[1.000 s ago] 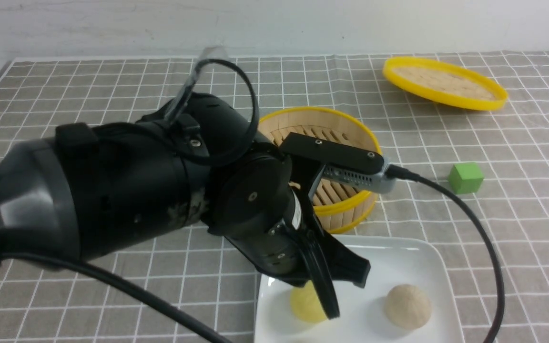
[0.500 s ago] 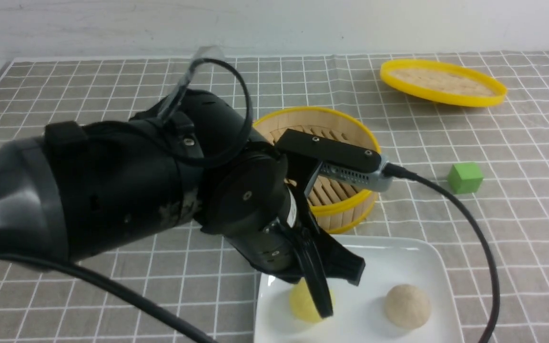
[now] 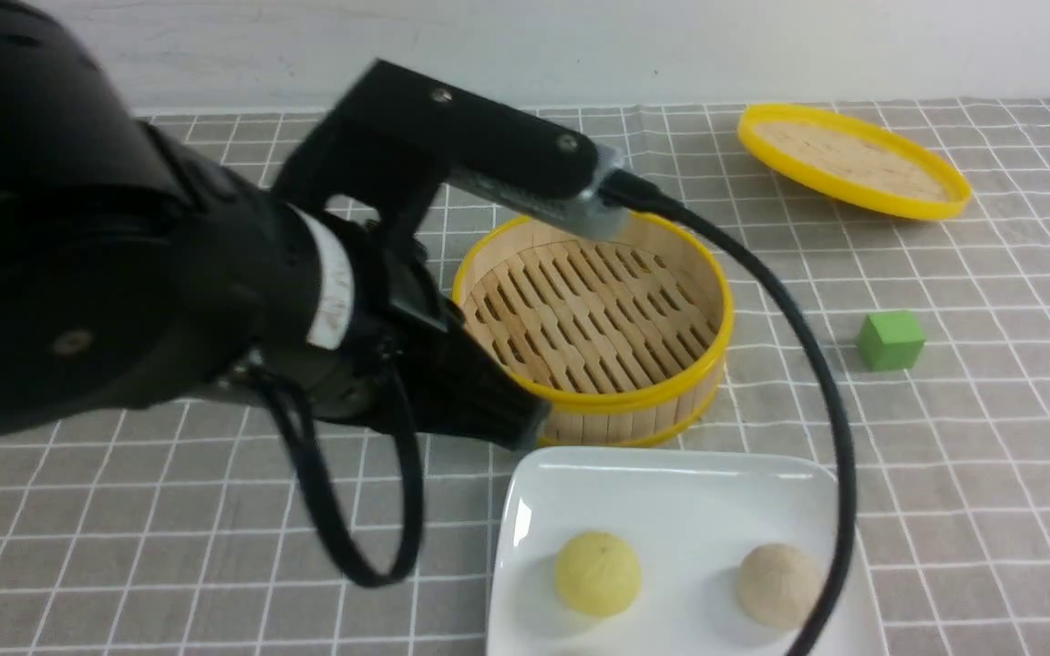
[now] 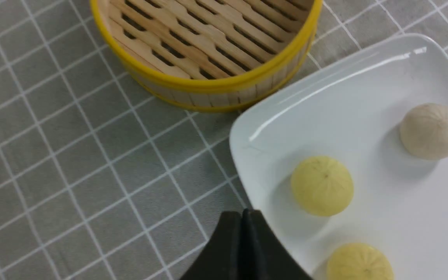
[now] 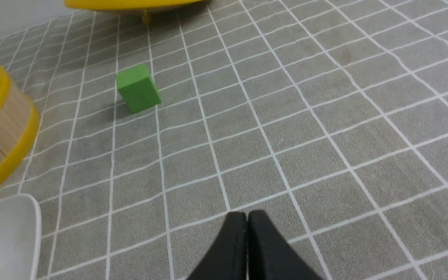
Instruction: Put the steamed buns into the plate on the grey tablecloth.
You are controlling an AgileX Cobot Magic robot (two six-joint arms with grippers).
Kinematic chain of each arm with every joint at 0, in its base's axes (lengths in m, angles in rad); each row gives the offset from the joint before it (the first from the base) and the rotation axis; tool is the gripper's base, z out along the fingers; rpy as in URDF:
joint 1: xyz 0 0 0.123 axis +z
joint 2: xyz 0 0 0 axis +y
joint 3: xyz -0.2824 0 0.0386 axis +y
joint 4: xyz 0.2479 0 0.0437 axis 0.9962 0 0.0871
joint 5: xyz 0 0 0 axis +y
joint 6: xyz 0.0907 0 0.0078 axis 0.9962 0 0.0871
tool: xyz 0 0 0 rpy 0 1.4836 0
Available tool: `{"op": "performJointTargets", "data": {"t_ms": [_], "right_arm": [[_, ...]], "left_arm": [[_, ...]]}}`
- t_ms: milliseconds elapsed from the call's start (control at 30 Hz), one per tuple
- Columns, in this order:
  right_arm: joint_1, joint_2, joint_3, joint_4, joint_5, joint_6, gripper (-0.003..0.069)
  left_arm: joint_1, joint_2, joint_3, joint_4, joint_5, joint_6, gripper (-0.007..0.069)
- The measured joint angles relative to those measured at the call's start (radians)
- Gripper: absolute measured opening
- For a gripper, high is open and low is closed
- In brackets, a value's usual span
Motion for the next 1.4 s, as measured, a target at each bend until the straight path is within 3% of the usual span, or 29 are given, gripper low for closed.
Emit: {"op": "performJointTargets", "data": {"t_ms": [200,400,567,767,867,1100,1333,1400], "right_arm": [[0.000,0.000,0.002,0.000,-0.008,0.000,0.0033],[0.000,0.000,0.002,0.000,-0.008,0.000,0.0041],[0.000,0.000,0.002,0.000,-0.008,0.000,0.0049],[0.000,0.000,0.002,0.000,-0.008,-0.001,0.0057],[0.000,0.000,0.002,0.000,-0.008,-0.047,0.0061],[0.000,0.000,0.002,0.000,-0.011,-0.155,0.0064],[0.000,0.000,0.003,0.000,-0.011,-0.166,0.0075],[0.000,0.000,0.003,0.000,-0.011,-0.166,0.0079]], "left_arm": [[0.000,-0.146,0.000,0.093,0.119,-0.008,0.0010],[0.000,-0.276,0.001,0.177,0.261,-0.095,0.0012],[0.000,-0.381,0.069,0.220,0.292,-0.160,0.0012],[0.000,-0.529,0.226,0.232,0.293,-0.291,0.0015],[0.000,-0.654,0.371,0.233,0.288,-0.434,0.0017],[0.000,-0.840,0.553,0.235,0.181,-0.570,0.0020],[0.000,-0.920,0.681,0.379,-0.106,-0.633,0.0020],[0.000,-0.920,0.719,0.446,-0.235,-0.697,0.0020]]}}
